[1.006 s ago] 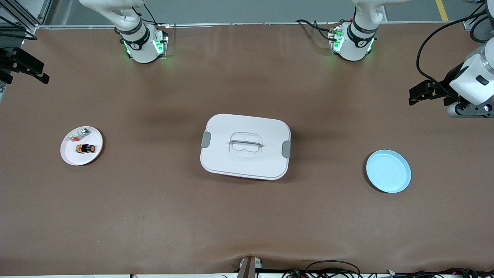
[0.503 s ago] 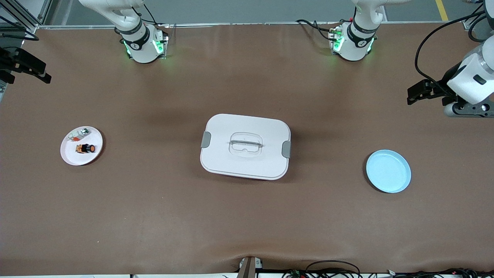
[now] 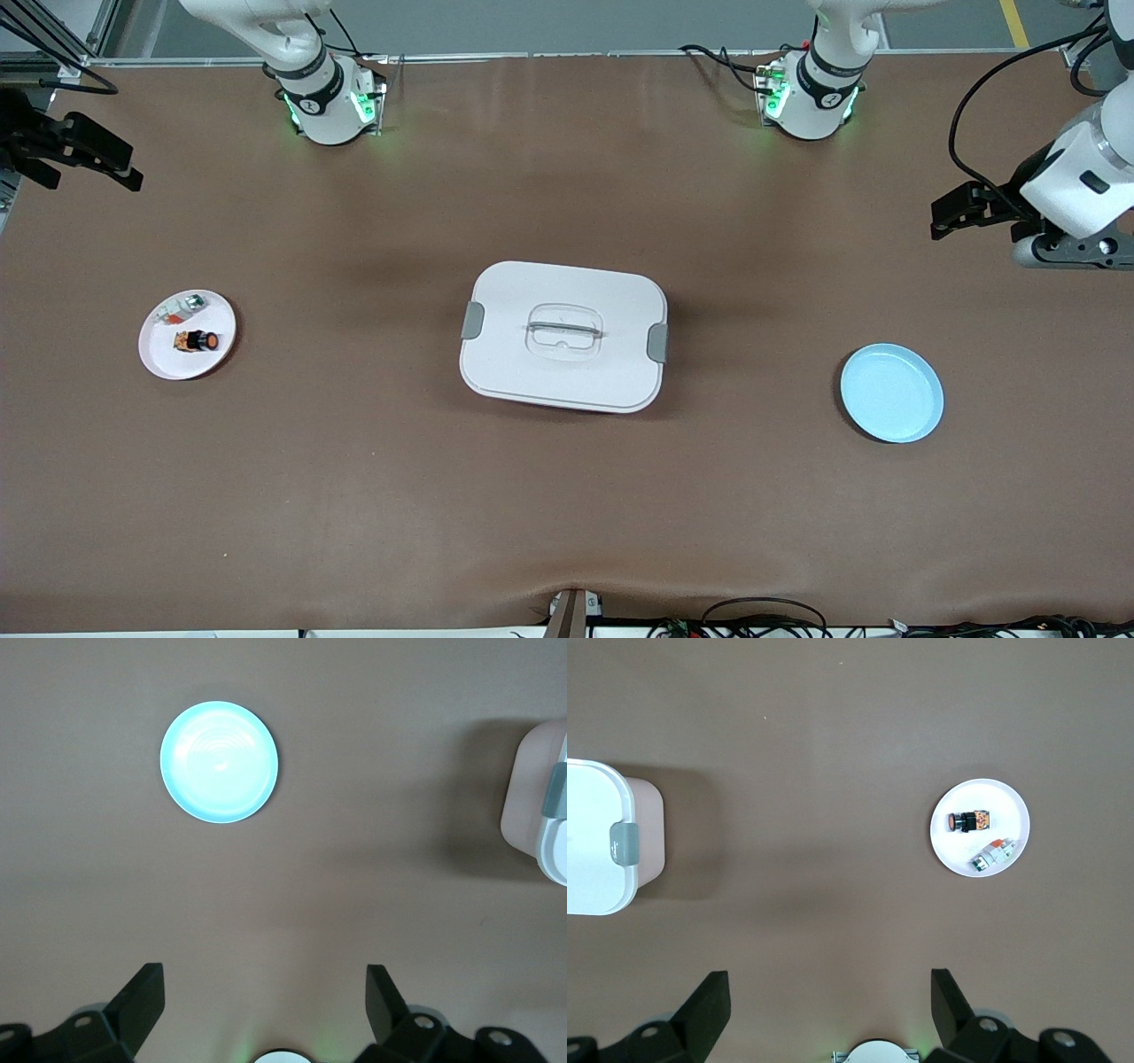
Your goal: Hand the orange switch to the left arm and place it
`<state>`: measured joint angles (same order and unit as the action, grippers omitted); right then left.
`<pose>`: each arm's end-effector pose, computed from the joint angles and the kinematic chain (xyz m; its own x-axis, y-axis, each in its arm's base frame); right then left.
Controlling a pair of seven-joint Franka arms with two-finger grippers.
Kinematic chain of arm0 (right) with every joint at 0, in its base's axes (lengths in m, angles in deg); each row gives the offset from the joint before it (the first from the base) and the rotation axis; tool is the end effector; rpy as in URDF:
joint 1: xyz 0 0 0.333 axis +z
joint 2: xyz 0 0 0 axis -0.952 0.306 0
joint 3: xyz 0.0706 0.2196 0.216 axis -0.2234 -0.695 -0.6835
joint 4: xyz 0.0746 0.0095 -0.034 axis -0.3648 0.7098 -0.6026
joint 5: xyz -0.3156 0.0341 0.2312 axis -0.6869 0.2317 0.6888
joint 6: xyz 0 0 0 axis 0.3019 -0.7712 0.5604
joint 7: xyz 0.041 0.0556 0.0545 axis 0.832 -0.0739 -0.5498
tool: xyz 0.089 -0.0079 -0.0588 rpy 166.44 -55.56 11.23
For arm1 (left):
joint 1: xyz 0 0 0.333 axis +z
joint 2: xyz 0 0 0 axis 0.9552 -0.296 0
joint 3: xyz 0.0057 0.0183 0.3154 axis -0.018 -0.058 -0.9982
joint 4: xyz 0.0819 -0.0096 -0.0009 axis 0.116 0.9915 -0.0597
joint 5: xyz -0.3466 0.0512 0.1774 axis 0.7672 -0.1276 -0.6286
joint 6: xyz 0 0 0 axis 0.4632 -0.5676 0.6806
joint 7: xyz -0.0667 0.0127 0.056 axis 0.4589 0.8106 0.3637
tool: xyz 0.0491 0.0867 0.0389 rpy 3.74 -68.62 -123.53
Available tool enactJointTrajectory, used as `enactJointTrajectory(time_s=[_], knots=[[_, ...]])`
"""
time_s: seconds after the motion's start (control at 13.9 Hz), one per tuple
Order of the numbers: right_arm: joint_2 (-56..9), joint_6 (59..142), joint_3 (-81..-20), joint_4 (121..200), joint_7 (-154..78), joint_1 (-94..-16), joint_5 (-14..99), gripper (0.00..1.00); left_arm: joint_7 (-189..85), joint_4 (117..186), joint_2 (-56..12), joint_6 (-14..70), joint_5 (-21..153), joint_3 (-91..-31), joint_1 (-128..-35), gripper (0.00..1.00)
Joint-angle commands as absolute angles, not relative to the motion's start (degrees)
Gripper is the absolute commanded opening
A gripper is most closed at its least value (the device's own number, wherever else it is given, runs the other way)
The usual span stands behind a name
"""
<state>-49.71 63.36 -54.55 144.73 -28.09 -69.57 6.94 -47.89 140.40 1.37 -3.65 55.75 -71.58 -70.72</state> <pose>0.5150 0.0163 0.6869 0.9975 -0.0542 -0.0445 -0.0552 -0.9983 -0.0204 0.5535 -0.0533 0.6071 0.9934 -0.0582 -0.0984 -0.0600 -0.9981 -0.0149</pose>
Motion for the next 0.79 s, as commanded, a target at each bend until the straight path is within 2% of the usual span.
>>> enactJointTrajectory(time_s=[0.0,0.72], knots=[[-49.2,62.4,-54.3,143.3,-29.6,-70.1,6.9,1.0,-47.8,139.1,1.0,-4.9,56.3,-75.0,-73.8,1.0],[-49.3,62.4,-54.1,143.7,-32.1,-70.9,6.6,1.0,-47.7,138.3,1.6,-5.0,58.4,-76.3,-72.2,1.0]])
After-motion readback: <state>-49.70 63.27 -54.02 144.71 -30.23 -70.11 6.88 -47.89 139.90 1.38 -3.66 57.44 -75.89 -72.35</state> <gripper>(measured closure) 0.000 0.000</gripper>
